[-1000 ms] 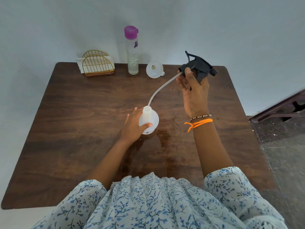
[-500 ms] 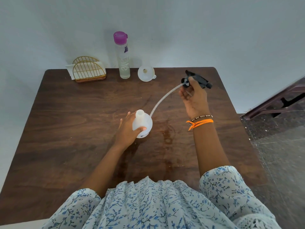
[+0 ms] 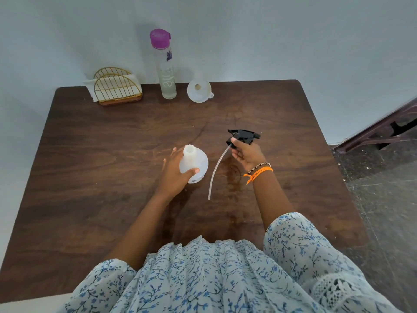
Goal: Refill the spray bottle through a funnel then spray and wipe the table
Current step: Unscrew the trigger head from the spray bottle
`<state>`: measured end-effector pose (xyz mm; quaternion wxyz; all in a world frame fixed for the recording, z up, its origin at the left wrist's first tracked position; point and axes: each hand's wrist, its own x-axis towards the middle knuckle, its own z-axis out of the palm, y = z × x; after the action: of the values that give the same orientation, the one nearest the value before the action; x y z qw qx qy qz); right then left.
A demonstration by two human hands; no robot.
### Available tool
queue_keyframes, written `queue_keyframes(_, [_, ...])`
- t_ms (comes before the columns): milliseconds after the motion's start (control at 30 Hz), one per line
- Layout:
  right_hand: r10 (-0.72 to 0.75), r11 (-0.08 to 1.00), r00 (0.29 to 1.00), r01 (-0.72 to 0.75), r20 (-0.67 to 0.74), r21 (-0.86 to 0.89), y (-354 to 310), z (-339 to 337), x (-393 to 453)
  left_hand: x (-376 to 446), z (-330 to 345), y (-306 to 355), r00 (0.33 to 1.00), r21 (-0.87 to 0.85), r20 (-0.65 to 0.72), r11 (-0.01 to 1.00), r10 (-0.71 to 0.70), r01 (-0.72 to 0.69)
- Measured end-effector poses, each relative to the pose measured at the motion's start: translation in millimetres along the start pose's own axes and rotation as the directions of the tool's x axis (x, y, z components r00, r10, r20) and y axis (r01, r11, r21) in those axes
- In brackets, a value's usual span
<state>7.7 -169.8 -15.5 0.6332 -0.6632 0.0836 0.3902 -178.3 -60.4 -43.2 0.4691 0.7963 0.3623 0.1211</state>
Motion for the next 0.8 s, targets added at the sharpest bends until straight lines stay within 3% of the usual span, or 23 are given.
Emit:
queue_keyframes(433, [-0.016,0.976,0.996,-0.004,-0.09,-0.216,30,14,24,2,0,0,1.0,0.043,0.002,0.999,-0.019,0.019])
queue_keyframes(633, [0.012,0.995,0.988,-0.027,-0.152,-0.1,32,15,22,3,1,-5,0.999,0.044,0.018,0.999,-0.028,0.027])
queue_keyframes(700, [-0.01,0.986,0.986,-0.019,-0.168,-0.167,33,17,23,3,1,-4,0.999,0.045,0.021,0.998,-0.033,0.032])
queue_keyframes(800, [-0.107,0.907,0.972,0.009,-0.209,-0.42,35,19,24,1,1,0,0.999,0.045,0.014,0.998,-0.037,0.036])
